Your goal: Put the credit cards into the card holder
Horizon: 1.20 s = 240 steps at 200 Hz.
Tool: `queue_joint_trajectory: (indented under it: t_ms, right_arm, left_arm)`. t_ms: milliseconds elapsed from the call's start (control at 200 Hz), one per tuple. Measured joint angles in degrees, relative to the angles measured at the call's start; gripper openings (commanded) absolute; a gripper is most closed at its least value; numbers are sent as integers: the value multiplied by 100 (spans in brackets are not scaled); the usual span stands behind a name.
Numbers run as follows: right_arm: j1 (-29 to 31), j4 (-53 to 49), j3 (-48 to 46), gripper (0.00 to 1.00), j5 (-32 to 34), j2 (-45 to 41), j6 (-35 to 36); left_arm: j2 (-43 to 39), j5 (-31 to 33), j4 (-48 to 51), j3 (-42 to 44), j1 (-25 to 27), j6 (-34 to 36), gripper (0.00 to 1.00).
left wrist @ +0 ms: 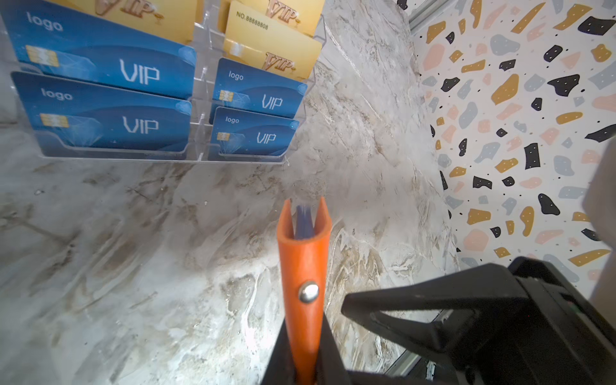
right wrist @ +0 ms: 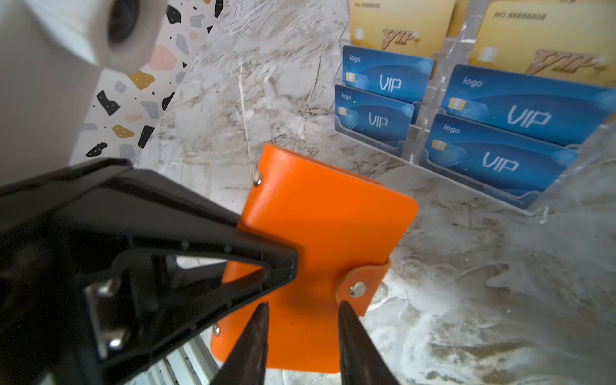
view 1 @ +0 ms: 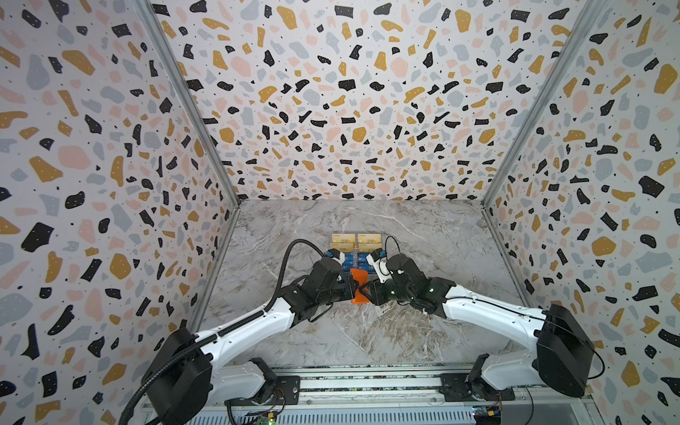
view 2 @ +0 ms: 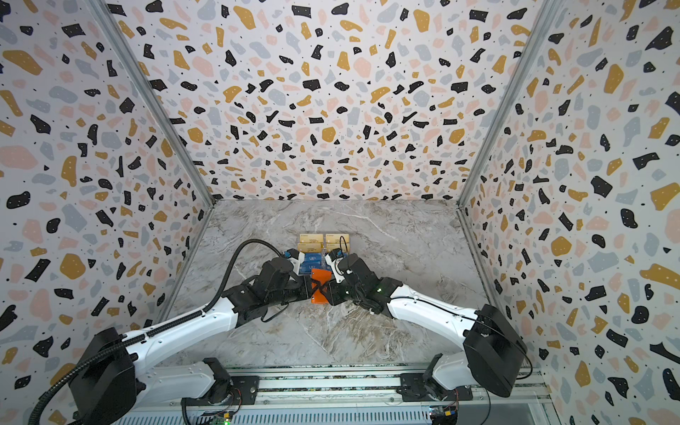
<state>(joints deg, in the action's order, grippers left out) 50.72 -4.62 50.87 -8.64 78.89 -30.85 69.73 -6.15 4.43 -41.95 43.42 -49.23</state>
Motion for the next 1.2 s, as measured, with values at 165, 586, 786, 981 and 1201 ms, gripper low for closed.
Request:
queue_joint_trajectory:
  t_ms: [165,586,786,981,1201]
  right_arm:
    - [81,-179,-2,37,308,195,7]
    - [192,-308,-22,33,896,448,48]
    - [197,-284,-22,29,960,448,57]
    - [227,-247,-22,18,1062,448,92]
    - [254,-221,-26,0,1263,409,109]
  left_arm:
    - [26,223,96,-2,151,-146,0]
    - [142,319,155,-87,227,-94,0]
    - [190,271,87,-107,236,-35,0]
    - [212,219,-2,-107,236,26,1]
    - [236,221,-76,-107,234,39,1]
